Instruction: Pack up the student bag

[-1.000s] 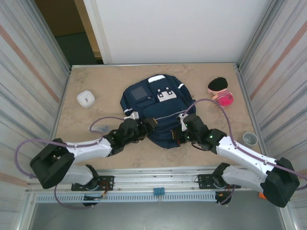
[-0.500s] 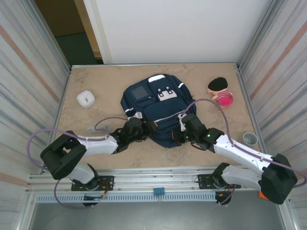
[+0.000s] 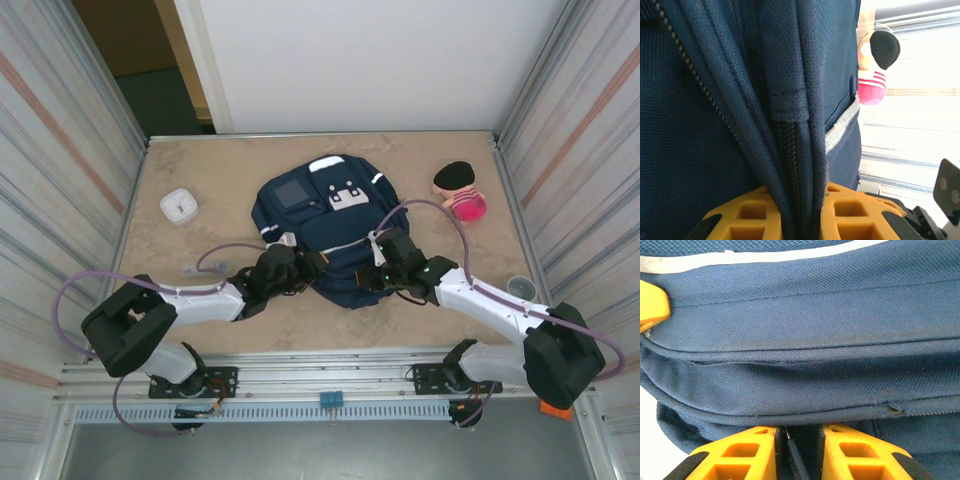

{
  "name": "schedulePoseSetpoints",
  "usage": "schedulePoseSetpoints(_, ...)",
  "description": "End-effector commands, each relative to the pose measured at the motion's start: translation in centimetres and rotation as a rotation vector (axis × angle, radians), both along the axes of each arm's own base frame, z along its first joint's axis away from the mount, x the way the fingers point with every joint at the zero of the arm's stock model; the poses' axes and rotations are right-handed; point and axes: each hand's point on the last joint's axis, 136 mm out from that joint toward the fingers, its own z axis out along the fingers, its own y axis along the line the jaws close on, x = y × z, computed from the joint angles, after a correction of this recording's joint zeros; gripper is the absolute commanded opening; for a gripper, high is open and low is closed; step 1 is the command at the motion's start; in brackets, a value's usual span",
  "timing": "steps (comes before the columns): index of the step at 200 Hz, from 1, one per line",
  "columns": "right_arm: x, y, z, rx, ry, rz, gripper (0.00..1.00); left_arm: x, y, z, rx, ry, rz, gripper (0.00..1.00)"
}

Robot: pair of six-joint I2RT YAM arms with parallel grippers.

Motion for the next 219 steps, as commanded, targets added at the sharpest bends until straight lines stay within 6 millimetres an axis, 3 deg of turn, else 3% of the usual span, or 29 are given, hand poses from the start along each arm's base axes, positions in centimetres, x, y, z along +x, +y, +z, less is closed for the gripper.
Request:
schedulePoseSetpoints(1, 0.6, 1.1, 1.2, 0.025, -0.023, 0.046, 0.26, 0.0, -1.0, 3.5, -0.066, -0.074, -0.041, 0.13)
schedulePoseSetpoints(14, 0.6, 1.1, 1.1, 0.022, -0.019, 0.050, 0.24, -0.1, -0.9, 3.5, -0.065, -0.075, -0.040, 0.13)
schedulePoseSetpoints(44, 0.5, 1.0, 1.3, 0.022, -0.008, 0.060, 0.00, -0.2, -0.2, 3.0, -0.043, -0.064, -0.026, 0.12)
schedulePoseSetpoints(114, 1.0, -3.8, 2.1, 0.009, -0.014, -0.073, 0.00, -0.6, 5.6, 1.5, 0.075, -0.046, 0.051, 0.11)
schedulePoseSetpoints(155, -0.1, -1.2, 3.1, 0.150, -0.019, 0.005, 0.00, -0.7, 10.4, 0.5, 0.142, -0.022, 0.098, 0.15)
schedulePoseSetpoints(167, -0.4, -0.6, 3.3, 0.159, -0.026, 0.023, 0.00, -0.7, 11.7, 0.8, 0.166, -0.033, 0.112, 0.20)
schedulePoseSetpoints(196, -1.0, 0.9, 4.0, 0.214, -0.024, 0.077, 0.00, -0.8, 13.2, 4.3, 0.287, -0.189, 0.066, 0.61)
schedulePoseSetpoints(219, -1.3, 1.7, 4.2, 0.246, -0.006, 0.110, 0.00, -1.0, 13.9, 7.7, 0.470, -0.381, -0.030, 0.73)
